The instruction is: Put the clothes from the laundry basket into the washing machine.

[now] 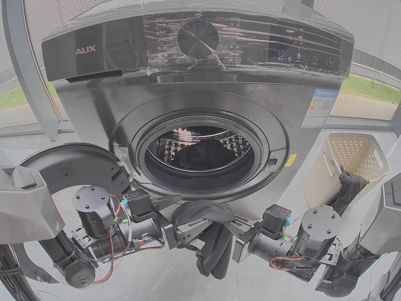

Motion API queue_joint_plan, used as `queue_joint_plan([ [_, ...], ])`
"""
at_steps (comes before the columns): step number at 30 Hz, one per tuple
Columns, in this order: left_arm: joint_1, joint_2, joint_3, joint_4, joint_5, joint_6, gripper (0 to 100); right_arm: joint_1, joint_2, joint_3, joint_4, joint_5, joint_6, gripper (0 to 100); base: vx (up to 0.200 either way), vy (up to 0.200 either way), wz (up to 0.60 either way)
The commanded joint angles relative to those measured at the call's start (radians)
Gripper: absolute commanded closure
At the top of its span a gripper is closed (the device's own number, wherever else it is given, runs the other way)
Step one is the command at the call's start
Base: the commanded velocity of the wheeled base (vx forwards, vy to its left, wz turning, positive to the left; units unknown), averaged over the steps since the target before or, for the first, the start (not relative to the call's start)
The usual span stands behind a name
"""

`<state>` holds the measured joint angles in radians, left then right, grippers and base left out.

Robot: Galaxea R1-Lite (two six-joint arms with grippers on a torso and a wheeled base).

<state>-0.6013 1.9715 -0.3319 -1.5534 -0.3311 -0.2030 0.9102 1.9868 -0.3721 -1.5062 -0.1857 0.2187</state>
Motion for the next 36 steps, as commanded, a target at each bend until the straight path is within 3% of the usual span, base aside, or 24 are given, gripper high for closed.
queue_joint_plan([
  [1,0.043,0.017,0.010,-0.001,0.010,0.000,0,-0.001,-0.020,0.006,0.000,0.000,0.002,100,0.000,0.000,0.00],
  [5,0.084,0.040,0.030,-0.001,0.003,0.002,0,-0.002,-0.042,0.006,0.000,0.000,0.004,100,0.000,0.000,0.00],
  [15,0.095,0.124,0.037,-0.002,0.009,0.013,0,-0.002,-0.080,0.024,0.000,0.005,0.011,100,0.000,0.000,0.00],
  [21,0.118,0.173,0.028,-0.002,0.009,0.016,0,-0.007,-0.128,0.061,-0.002,0.032,0.019,100,0.000,0.000,0.00],
  [23,0.123,0.182,0.028,-0.002,0.010,0.020,0,-0.007,-0.132,0.065,0.000,0.034,0.021,100,0.000,0.000,0.00],
  [26,0.153,0.214,0.028,-0.002,0.006,0.066,0,-0.010,-0.146,0.070,0.000,0.038,0.021,100,0.000,0.000,0.00],
  [28,0.163,0.231,0.030,-0.004,0.004,0.079,0,-0.011,-0.148,0.070,0.000,0.048,0.021,100,0.000,0.000,0.00],
  [36,0.161,0.262,0.019,-0.004,0.001,0.079,0,-0.004,-0.146,0.070,-0.002,0.052,0.021,100,0.000,0.000,0.00],
])
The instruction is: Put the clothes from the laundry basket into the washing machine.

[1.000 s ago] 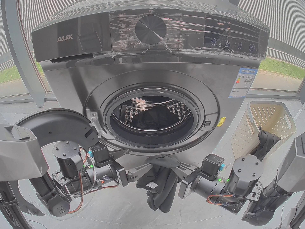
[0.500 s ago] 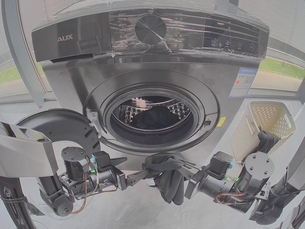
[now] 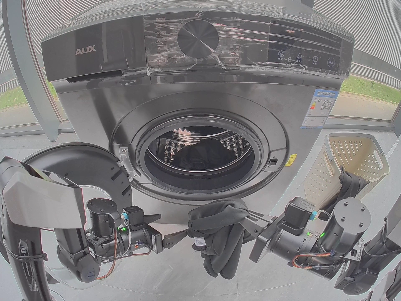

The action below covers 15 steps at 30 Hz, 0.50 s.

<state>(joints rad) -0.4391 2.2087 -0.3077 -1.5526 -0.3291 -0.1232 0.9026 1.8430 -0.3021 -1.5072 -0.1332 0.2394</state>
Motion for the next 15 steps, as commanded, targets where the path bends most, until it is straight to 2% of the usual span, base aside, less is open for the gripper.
queue_joint_plan([
  [1,-0.006,0.035,-0.013,-0.003,-0.001,-0.001,0,0.004,-0.004,0.000,-0.001,0.000,0.000,100,0.000,0.000,0.00],
  [7,-0.004,0.089,-0.033,-0.004,0.001,0.016,0,0.007,-0.004,0.000,0.001,0.001,-0.002,100,0.000,0.000,0.00],
  [9,-0.004,0.124,-0.047,-0.004,0.001,0.045,0,0.009,-0.004,-0.003,-0.001,0.001,-0.002,100,0.000,0.000,0.00],
  [10,-0.004,0.124,-0.047,-0.004,0.001,0.045,0,0.009,-0.004,-0.003,-0.001,0.001,-0.002,100,0.000,0.000,0.00],
  [11,-0.006,0.146,-0.059,-0.004,0.001,0.060,0,0.009,-0.004,-0.008,0.001,0.001,-0.002,100,0.000,0.000,0.00],
  [15,-0.013,0.172,-0.091,-0.004,0.002,0.082,0,0.012,-0.004,-0.009,-0.001,0.001,-0.003,100,0.000,0.000,0.00],
])
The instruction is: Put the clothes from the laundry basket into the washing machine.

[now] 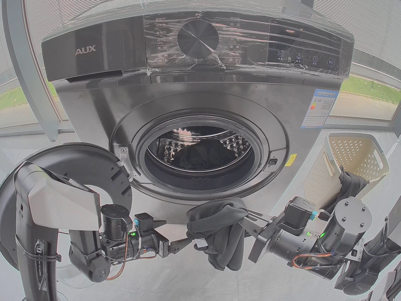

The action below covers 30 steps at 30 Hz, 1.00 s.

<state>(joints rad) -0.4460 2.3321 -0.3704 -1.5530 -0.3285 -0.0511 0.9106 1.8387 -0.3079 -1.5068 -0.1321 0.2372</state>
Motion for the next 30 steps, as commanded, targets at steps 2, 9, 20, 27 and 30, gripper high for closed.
queue_joint_plan([
  [2,-0.016,0.058,-0.054,-0.004,0.005,0.017,0,0.011,0.001,-0.004,-0.001,-0.001,-0.001,100,0.000,0.000,0.00],
  [9,-0.030,0.076,-0.128,-0.006,0.005,0.027,0,0.014,0.002,-0.002,-0.001,-0.001,0.001,100,0.000,0.000,0.00],
  [20,-0.089,0.058,-0.185,-0.009,0.013,0.036,0,0.020,0.001,0.007,0.000,-0.004,0.001,100,0.000,0.000,0.00],
  [27,-0.112,0.050,-0.205,-0.010,0.016,0.054,0,0.020,0.008,0.007,0.000,-0.004,-0.001,100,0.000,0.000,0.00],
  [30,-0.112,0.050,-0.211,-0.010,0.016,0.063,100,0.019,0.011,0.007,0.000,-0.004,0.001,100,0.000,0.000,0.00],
])
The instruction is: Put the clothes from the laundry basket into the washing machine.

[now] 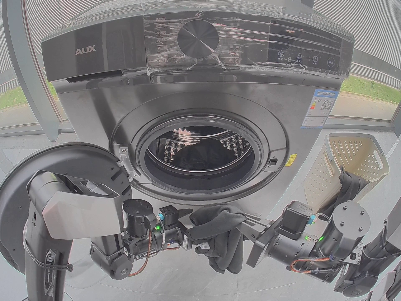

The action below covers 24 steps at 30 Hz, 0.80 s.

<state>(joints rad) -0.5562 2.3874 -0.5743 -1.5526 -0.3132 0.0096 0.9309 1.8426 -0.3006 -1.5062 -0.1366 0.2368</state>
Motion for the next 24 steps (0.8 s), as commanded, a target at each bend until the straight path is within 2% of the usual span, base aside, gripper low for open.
queue_joint_plan([
  [1,-0.002,-0.005,-0.007,-0.011,0.000,0.003,100,-0.001,0.007,0.000,0.000,0.000,-0.001,100,0.000,0.000,0.00],
  [10,-0.001,-0.085,0.033,-0.011,0.009,0.000,100,-0.020,0.007,0.002,0.001,0.000,-0.002,100,0.000,0.000,0.00],
  [14,0.001,-0.260,0.145,-0.006,0.008,-0.011,100,-0.052,0.027,0.023,0.004,0.003,-0.007,100,0.000,0.000,0.00],
  [19,0.015,-0.415,0.263,-0.006,-0.006,-0.011,100,-0.083,0.072,0.029,0.001,0.003,-0.008,100,0.000,0.000,0.00],
  [24,0.044,-0.591,0.353,-0.003,-0.093,-0.014,100,-0.095,0.127,0.017,0.000,0.003,-0.008,100,0.000,0.000,0.00],
])
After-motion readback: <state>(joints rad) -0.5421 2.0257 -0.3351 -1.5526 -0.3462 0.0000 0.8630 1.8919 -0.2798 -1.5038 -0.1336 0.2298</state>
